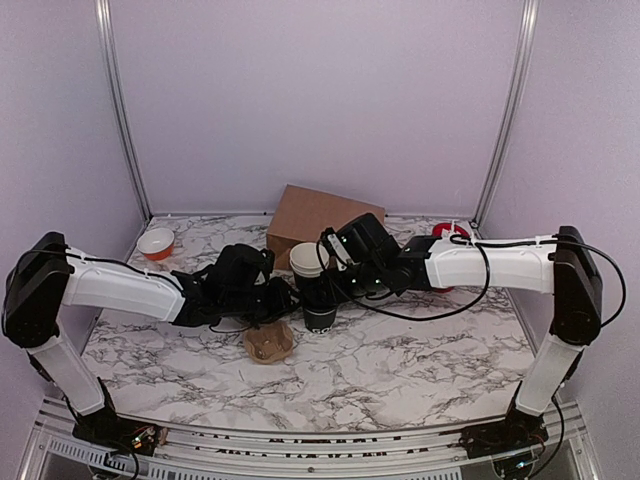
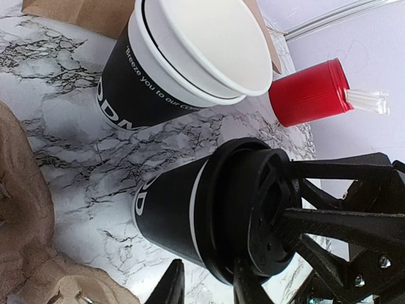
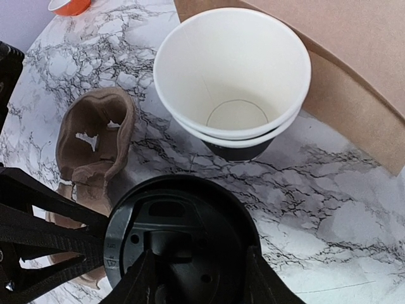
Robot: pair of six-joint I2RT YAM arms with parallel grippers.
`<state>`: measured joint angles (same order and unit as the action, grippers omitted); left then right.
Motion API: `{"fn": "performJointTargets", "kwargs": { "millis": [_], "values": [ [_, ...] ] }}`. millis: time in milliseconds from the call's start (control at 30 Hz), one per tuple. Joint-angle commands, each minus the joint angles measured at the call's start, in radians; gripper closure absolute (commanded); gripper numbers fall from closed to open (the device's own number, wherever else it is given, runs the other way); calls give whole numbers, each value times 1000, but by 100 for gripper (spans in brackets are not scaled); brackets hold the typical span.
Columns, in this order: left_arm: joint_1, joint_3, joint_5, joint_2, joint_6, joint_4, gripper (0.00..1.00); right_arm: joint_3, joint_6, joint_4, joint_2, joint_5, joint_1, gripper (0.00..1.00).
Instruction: Pack the takeout coffee
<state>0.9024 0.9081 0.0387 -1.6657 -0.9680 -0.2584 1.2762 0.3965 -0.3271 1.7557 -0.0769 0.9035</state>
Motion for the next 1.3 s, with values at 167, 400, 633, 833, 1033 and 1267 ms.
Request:
{"fn": "performJointTargets", "kwargs": {
  "millis": [167, 400, 633, 833, 1033, 1267],
  "values": [
    [32, -10, -51, -67, 28, 114, 73, -45, 15, -28, 12, 28, 4, 55],
    [67, 26, -63, -42, 38, 128, 73, -20, 9, -36, 2, 29, 3, 55],
    [97, 59, -80, 5, 45, 175, 68, 23, -8, -50, 14, 20, 3, 55],
    [102, 57, -102, 46, 47, 199, 66, 44, -19, -57, 14, 19, 3, 55],
    [96, 59, -154, 103, 57, 228, 62, 55, -20, -68, 1, 11, 3, 56],
    [15, 97, -154, 95, 103, 272, 58, 59, -18, -74, -24, 0, 3, 56]
  ]
}}
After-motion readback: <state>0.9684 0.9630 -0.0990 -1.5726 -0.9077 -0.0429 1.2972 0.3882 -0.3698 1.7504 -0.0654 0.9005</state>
